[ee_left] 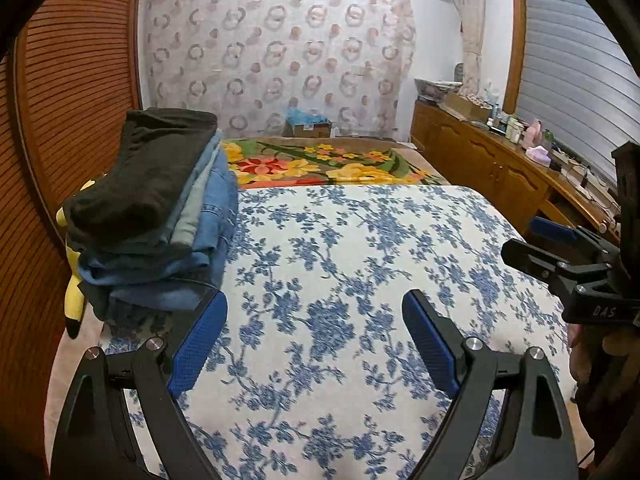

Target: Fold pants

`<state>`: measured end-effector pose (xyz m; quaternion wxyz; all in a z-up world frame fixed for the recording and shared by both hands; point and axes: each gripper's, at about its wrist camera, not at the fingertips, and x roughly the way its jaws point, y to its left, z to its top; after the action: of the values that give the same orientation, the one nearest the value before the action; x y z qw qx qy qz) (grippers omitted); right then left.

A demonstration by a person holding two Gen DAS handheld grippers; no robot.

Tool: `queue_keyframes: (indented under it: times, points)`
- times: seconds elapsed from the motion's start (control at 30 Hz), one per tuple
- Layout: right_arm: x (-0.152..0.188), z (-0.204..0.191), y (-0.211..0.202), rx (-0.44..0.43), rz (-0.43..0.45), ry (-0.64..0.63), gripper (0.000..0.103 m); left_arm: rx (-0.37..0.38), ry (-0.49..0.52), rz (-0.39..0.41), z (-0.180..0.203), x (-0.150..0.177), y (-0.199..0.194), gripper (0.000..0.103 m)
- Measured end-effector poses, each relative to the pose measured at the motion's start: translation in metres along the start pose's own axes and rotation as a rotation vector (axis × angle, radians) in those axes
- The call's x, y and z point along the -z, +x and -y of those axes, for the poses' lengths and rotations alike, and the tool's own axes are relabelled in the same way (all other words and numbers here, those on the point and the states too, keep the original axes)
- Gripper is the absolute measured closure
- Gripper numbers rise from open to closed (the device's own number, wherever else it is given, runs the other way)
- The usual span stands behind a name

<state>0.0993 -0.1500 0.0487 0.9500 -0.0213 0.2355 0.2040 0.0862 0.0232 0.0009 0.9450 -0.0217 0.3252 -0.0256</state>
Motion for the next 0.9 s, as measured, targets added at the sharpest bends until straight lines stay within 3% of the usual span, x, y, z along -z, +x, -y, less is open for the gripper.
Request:
queue_keyframes:
  times: [0.47, 0.9]
  points:
    - [0.018, 0.004, -0.076, 0.062, 0.080, 0.029, 0.001, 0.013, 0.017, 0.069, 0.023, 0.005, -0.054, 0.013]
    - [0.017, -0.002, -0.120, 0.100, 0.186, 0.038, 0.001, 0.007, 0.044, 0.191, 0.036, -0.012, -0.107, 0.013]
